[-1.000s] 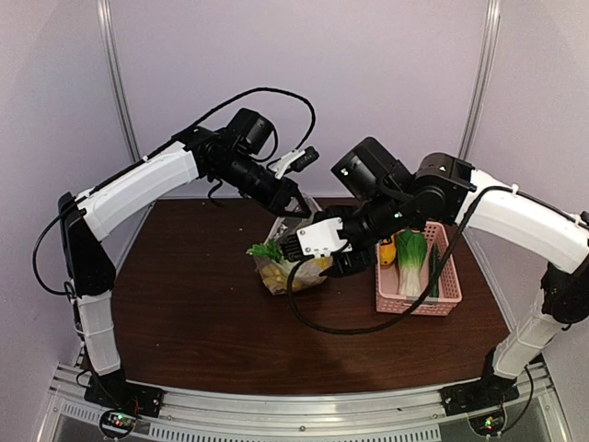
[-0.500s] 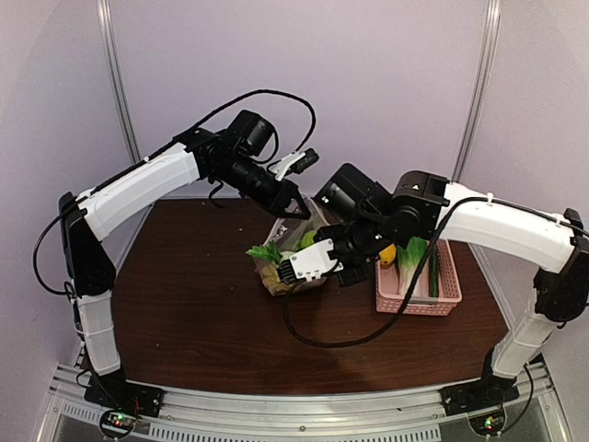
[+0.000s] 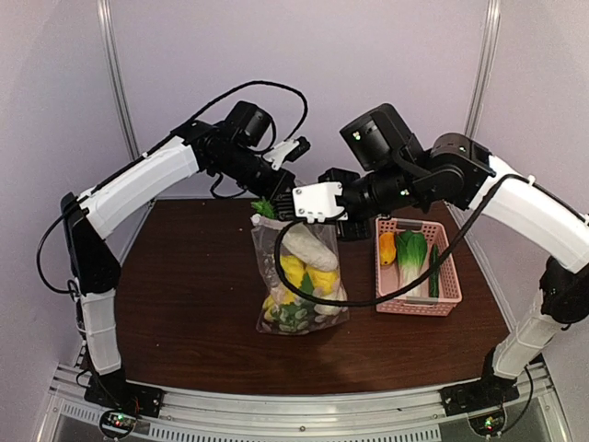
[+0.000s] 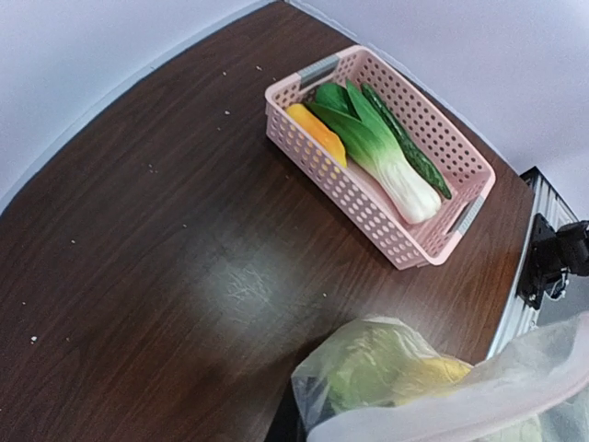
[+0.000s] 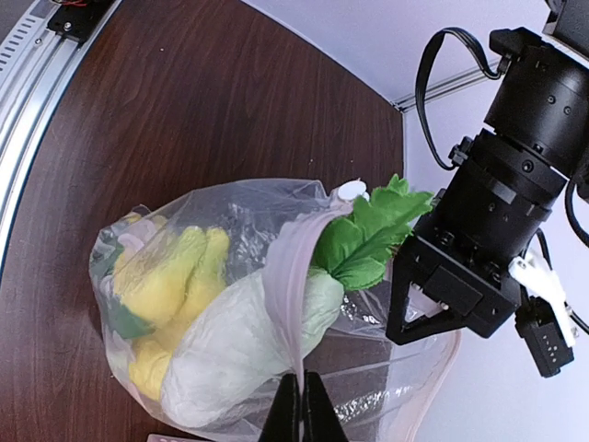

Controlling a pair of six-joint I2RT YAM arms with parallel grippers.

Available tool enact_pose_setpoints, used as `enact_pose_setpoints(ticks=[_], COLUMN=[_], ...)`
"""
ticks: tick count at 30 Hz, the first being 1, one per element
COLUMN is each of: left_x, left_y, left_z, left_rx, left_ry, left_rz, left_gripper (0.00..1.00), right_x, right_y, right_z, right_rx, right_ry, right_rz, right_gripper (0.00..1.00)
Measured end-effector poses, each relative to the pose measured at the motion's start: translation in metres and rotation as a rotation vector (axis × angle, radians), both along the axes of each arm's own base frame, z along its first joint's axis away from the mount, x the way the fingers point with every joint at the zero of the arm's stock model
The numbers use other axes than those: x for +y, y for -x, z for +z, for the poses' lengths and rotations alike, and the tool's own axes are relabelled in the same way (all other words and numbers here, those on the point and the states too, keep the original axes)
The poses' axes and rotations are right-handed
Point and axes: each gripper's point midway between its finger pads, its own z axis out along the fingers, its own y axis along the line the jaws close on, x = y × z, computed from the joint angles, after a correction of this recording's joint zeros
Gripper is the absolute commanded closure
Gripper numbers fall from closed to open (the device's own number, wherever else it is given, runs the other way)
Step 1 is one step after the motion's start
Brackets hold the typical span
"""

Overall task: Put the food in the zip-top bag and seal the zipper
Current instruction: Adjust the zipper food storage bag at the center of the board.

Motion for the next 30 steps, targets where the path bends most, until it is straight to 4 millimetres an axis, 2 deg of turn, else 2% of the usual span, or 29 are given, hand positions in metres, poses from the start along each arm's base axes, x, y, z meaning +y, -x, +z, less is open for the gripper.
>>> enact_pose_setpoints(ticks=[3,6,10,12,14,15,17,19,22,26,30], left_x=[-0.011,0.000,0.013,0.018,0.011,0.008,0.003,-0.006,-0.007,-0.012,-0.017], left_y=[0.014,0.025,0.029,0.029,0.023,0.018,0.012,0.007,0.009,0.015,0.024], left_z=[-0.006,0.001,0.045,0.058,0.065,0.063,0.047,0.031,0.003,-0.001,0.012], left_rx=[-0.001,-0.063,-0.167,-0.192,-0.211,-0.223,-0.200,-0.182,-0.126,-0.098,-0.090], left_ry=[-0.019,-0.025,0.059,0.069,0.084,0.083,0.048,0.033,-0.014,-0.003,0.049], left_rz=[-0.029,-0.004,0.017,0.025,0.017,0.023,0.023,0.009,-0.003,-0.031,-0.062], left_gripper=[1.00,1.00,1.00,1.00,1.00,1.00,0.98,1.00,0.99,1.00,1.00], right_x=[-0.001,-0.002,-0.002,-0.002,0.002,0.003,0.003,0.006,0.012,0.014,0.016], right_y=[-0.003,-0.007,-0.014,-0.020,-0.026,-0.029,-0.028,-0.025,-0.022,-0.018,-0.015], right_z=[-0.011,-0.011,0.001,0.001,-0.001,-0.006,-0.023,-0.040,-0.055,-0.058,-0.056], right_rx=[0.020,0.024,0.019,0.022,0.035,0.042,0.068,0.124,0.159,0.193,0.207], right_ry=[0.015,0.012,-0.020,-0.017,-0.025,-0.025,0.015,0.052,0.074,0.069,0.054], right_rz=[-0.019,-0.033,-0.042,-0.055,-0.063,-0.066,-0.066,-0.042,-0.025,-0.019,-0.022], right_gripper=[1.00,1.00,1.00,1.00,1.00,1.00,1.00,1.00,1.00,1.00,1.00])
